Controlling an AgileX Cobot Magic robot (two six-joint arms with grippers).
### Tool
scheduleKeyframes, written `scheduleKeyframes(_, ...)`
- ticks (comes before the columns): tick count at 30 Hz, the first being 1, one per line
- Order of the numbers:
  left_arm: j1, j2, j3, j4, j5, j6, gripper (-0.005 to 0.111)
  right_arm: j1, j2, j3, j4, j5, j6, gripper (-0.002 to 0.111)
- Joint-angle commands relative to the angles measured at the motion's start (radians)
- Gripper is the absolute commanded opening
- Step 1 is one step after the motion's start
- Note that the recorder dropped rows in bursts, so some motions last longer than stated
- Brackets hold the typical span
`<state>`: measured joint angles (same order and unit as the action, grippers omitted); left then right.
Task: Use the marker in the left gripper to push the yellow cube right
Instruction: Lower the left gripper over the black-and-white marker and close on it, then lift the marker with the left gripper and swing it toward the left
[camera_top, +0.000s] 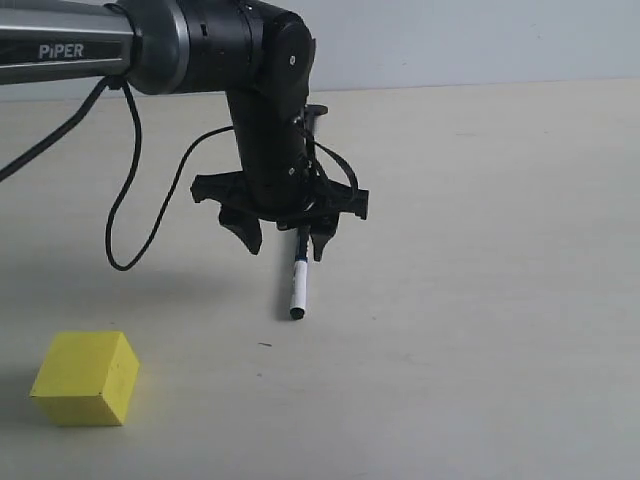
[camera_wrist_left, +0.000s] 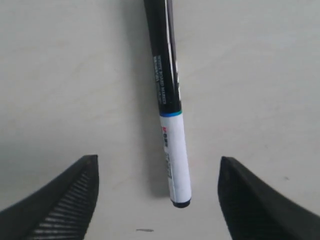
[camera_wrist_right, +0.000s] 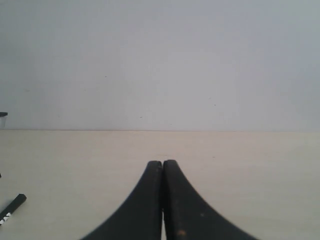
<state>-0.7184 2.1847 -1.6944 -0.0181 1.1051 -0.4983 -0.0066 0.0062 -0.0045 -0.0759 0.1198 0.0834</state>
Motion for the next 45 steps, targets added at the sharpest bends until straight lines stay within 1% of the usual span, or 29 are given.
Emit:
scheduleKeyframes(1, -0.005, 0.024, -0.009, -0.009, 0.003, -0.012, 0.066, 0.001, -0.006, 0.004, -0.003, -0.010, -0.001, 0.000)
scheduleKeyframes(8, -0.005, 0.062, -0.009, -0.071, -0.033, -0.003, 0.066, 0.001, -0.006, 0.004, -0.003, -0.010, -0.001, 0.000)
scheduleKeyframes(38, -0.012, 0.117, -0.009, -0.054, -0.049, 0.026, 0.065, 0.001, -0.006, 0.004, -0.003, -0.010, -0.001, 0.000)
scheduleKeyframes(40, -0.012, 0.117, -0.009, -0.052, -0.049, 0.026, 0.059, 0.001, -0.006, 0.004, -0.003, -0.010, -0.001, 0.000)
scheduleKeyframes(45, -0.012, 0.117, -0.009, -0.052, -0.049, 0.054, 0.023, 0.001, -0.006, 0.004, -0.003, -0.010, -0.001, 0.000)
